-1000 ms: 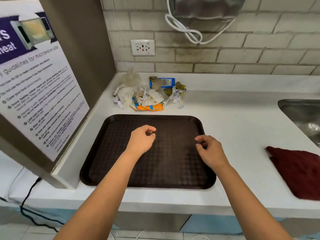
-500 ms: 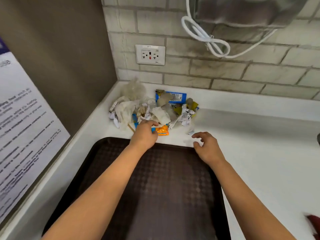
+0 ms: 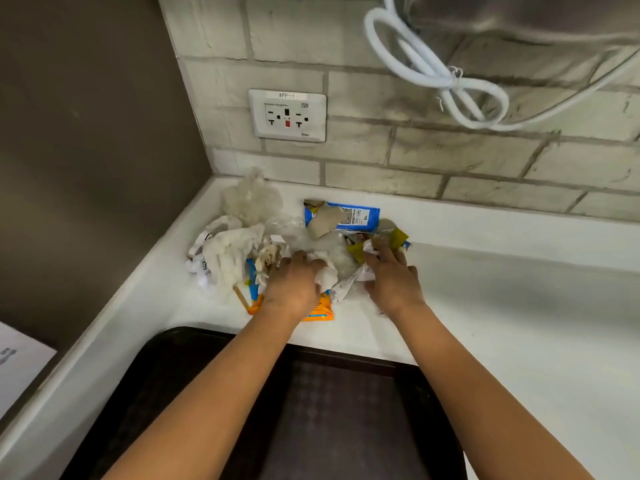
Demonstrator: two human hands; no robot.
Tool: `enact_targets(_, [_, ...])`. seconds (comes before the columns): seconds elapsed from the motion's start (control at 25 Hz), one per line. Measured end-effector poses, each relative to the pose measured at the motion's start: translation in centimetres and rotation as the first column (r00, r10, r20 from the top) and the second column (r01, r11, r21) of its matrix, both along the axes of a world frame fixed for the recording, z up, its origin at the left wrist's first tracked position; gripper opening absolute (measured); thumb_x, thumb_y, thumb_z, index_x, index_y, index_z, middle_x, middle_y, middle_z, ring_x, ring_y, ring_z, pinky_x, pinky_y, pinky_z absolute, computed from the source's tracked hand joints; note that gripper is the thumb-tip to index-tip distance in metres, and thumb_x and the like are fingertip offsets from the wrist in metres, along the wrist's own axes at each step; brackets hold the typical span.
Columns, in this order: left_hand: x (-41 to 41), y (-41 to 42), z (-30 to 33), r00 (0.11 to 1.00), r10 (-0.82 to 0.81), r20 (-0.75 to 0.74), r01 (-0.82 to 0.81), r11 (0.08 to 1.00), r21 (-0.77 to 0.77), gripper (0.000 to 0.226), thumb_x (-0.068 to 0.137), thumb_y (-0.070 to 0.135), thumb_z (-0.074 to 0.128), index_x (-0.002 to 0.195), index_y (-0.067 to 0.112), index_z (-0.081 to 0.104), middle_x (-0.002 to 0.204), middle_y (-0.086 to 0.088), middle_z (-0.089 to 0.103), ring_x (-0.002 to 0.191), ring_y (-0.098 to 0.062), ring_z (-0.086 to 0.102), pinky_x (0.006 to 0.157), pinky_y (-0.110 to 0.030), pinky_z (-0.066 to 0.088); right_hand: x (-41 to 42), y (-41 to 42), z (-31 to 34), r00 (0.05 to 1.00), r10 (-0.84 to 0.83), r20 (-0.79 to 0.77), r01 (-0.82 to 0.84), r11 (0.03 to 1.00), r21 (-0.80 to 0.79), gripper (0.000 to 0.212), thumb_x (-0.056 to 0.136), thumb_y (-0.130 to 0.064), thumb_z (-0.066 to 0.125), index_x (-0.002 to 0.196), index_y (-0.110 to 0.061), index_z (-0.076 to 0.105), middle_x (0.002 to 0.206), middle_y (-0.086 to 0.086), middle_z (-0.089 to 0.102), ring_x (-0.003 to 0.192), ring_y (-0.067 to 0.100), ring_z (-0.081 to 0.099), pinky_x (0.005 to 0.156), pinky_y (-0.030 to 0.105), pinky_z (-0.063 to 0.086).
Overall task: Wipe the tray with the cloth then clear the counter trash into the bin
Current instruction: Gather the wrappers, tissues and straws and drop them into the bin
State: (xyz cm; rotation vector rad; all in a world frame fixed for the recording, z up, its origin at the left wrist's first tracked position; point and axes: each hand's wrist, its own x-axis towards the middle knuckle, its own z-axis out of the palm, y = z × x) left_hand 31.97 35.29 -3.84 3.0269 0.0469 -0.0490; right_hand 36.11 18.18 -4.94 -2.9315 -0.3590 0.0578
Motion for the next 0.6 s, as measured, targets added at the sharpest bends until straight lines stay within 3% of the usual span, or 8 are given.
enact_targets(0.08, [0.2,0.4,-0.3,1.000,0.002,0.029,-0.002,1.000,0.000,0.038,0.091,0.026,0.049,0.129,0.028,0.049,0.132,-0.005,0.042,0.117,-0.029,0.046,0.094,-0.037,0.038,-0.2,0.1,-0.9,0.998,0.008,0.064,-0.011,0.999,0.050,0.046,0.089,-0.014,0.052,0.133,-0.026,0.046,0.148,-0.002,0.029,0.138,0.027,0.020,0.099,0.037,0.037])
enact_targets(0.16, [0.2,0.9,-0.2,0.995,0.002,0.095,0.003,0.999,-0.048,0.031,0.091,0.020,0.047,0.121,0.020,0.055,0.127,-0.007,0.045,0.112,-0.030,0.049,0.090,-0.037,0.039,-0.7,-0.1,-1.4,0.993,0.001,0.118,-0.025,0.978,0.206,0.043,0.090,-0.008,0.049,0.131,-0.020,0.051,0.142,0.001,0.040,0.135,0.026,0.026,0.100,0.035,0.040])
enact_targets(0.24, [0.0,1.3,0.0,0.978,0.020,0.209,0.020,0.982,-0.189,0.027,0.090,0.014,0.048,0.115,0.011,0.059,0.123,-0.012,0.048,0.107,-0.031,0.051,0.088,-0.036,0.041,-1.5,-0.4,-1.5,0.983,-0.042,0.180,-0.024,0.936,0.351,0.045,0.087,0.000,0.048,0.130,-0.013,0.053,0.141,0.005,0.043,0.132,0.028,0.032,0.100,0.035,0.040])
enact_targets(0.32, [-0.7,1.6,0.7,0.924,0.120,0.364,0.045,0.909,-0.415,0.023,0.088,0.006,0.052,0.108,0.003,0.062,0.117,-0.016,0.051,0.101,-0.031,0.054,0.086,-0.028,0.040,-2.6,-0.6,-1.4,0.958,-0.105,0.268,-0.025,0.898,0.439,0.042,0.084,0.005,0.050,0.125,-0.006,0.057,0.138,0.013,0.047,0.124,0.034,0.041,0.098,0.034,0.040])
enact_targets(0.4, [-1.5,1.6,1.8,0.854,0.274,0.442,0.053,0.800,-0.598,0.019,0.086,0.003,0.057,0.103,0.001,0.064,0.112,-0.018,0.053,0.096,-0.029,0.057,0.081,-0.019,0.038,-3.7,-0.9,-1.1,0.933,-0.184,0.310,-0.006,0.852,0.524,0.036,0.082,0.008,0.051,0.116,-0.001,0.061,0.129,0.019,0.053,0.114,0.038,0.047,0.094,0.031,0.039])
enact_targets(0.48, [-2.1,1.5,2.9,0.802,0.429,0.416,0.018,0.678,-0.734,0.017,0.085,0.006,0.060,0.102,0.003,0.064,0.109,-0.015,0.056,0.094,-0.023,0.056,0.080,-0.020,0.041,-4.9,-1.2,-0.6,0.917,-0.260,0.302,0.024,0.793,0.609,0.031,0.081,0.011,0.049,0.108,0.003,0.062,0.120,0.023,0.054,0.106,0.039,0.050,0.089,0.028,0.039])
enact_targets(0.52, [-2.3,1.5,3.5,0.795,0.498,0.347,-0.003,0.575,-0.818,0.017,0.086,0.009,0.061,0.102,0.004,0.063,0.108,-0.013,0.058,0.093,-0.020,0.055,0.079,-0.022,0.042,-5.5,-1.4,-0.4,0.907,-0.296,0.299,0.035,0.761,0.647,0.029,0.081,0.012,0.048,0.105,0.005,0.062,0.115,0.024,0.053,0.103,0.038,0.052,0.087,0.025,0.038])
enact_targets(0.6, [-3.2,1.3,4.7,0.819,0.561,0.119,-0.030,0.249,-0.968,0.014,0.088,0.011,0.060,0.102,0.007,0.061,0.102,-0.011,0.061,0.087,-0.017,0.056,0.073,-0.024,0.047,-6.8,-2.0,0.3,0.888,-0.359,0.288,0.055,0.705,0.708,0.028,0.081,0.013,0.046,0.103,0.006,0.060,0.110,0.023,0.051,0.096,0.035,0.055,0.084,0.017,0.036])
